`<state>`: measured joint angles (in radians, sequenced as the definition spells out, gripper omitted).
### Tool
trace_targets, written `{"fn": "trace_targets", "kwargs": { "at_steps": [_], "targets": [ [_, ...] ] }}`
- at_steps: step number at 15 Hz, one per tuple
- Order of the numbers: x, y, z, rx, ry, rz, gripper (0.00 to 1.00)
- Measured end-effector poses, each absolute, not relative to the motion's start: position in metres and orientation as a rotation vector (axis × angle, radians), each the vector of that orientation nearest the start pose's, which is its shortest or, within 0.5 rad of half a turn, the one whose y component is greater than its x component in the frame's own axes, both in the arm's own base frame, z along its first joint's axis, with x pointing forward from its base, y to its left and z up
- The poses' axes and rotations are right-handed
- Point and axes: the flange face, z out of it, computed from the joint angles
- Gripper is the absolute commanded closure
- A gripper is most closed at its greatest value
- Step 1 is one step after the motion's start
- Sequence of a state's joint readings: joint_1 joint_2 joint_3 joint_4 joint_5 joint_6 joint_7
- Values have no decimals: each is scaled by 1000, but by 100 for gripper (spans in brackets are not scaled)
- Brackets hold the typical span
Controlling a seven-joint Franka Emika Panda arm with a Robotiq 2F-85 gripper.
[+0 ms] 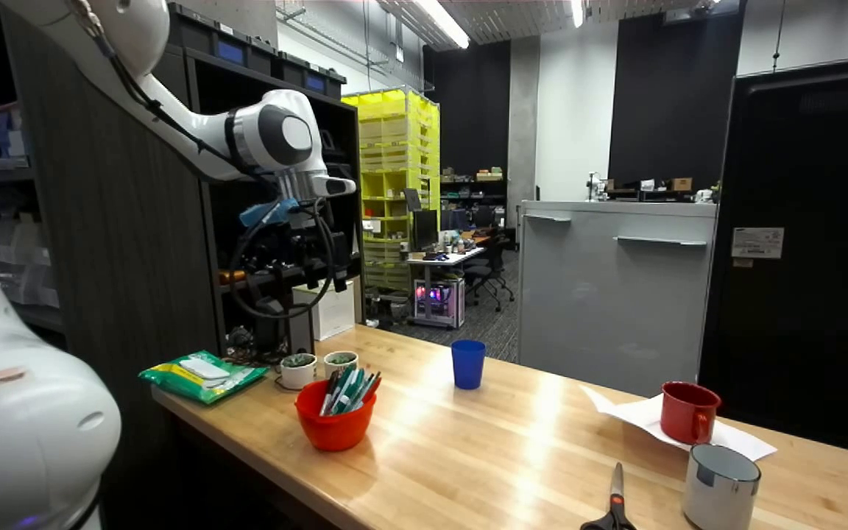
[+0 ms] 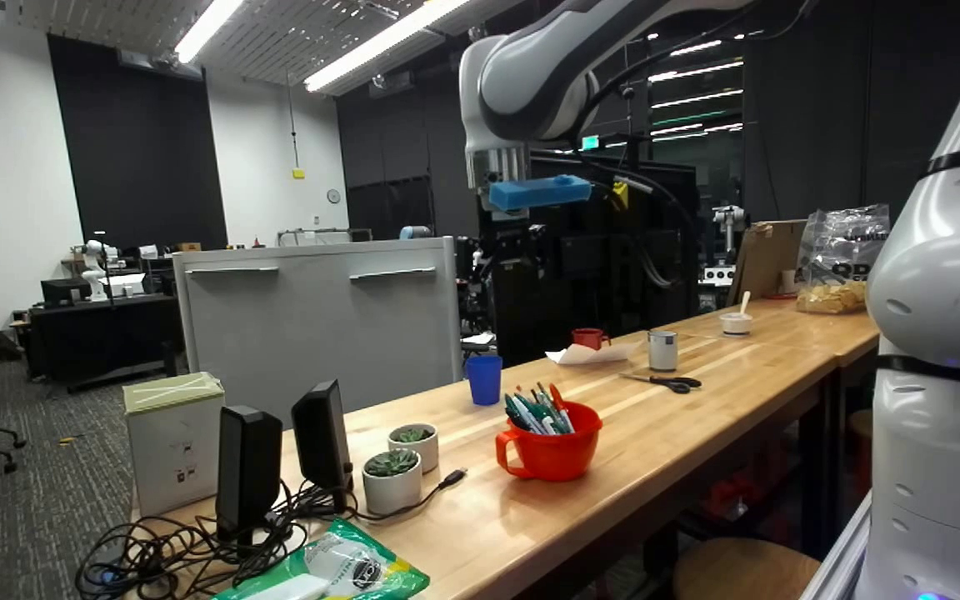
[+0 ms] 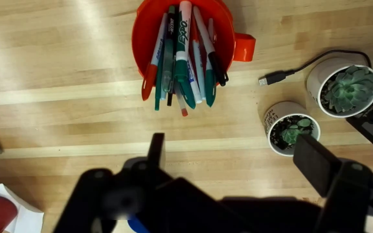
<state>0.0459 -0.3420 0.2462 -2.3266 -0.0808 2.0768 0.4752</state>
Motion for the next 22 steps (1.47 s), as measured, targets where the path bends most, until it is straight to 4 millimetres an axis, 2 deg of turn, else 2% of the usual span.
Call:
{"fn": "trace_targets", "kwargs": {
  "at_steps": [6,13,22],
  "targets": [
    [433,122,462,-3195,384,-182,0],
    [428,111,434,-3141,490,-188,0],
    [419,92,391,-3089,599,-308,0]
  ]
}}
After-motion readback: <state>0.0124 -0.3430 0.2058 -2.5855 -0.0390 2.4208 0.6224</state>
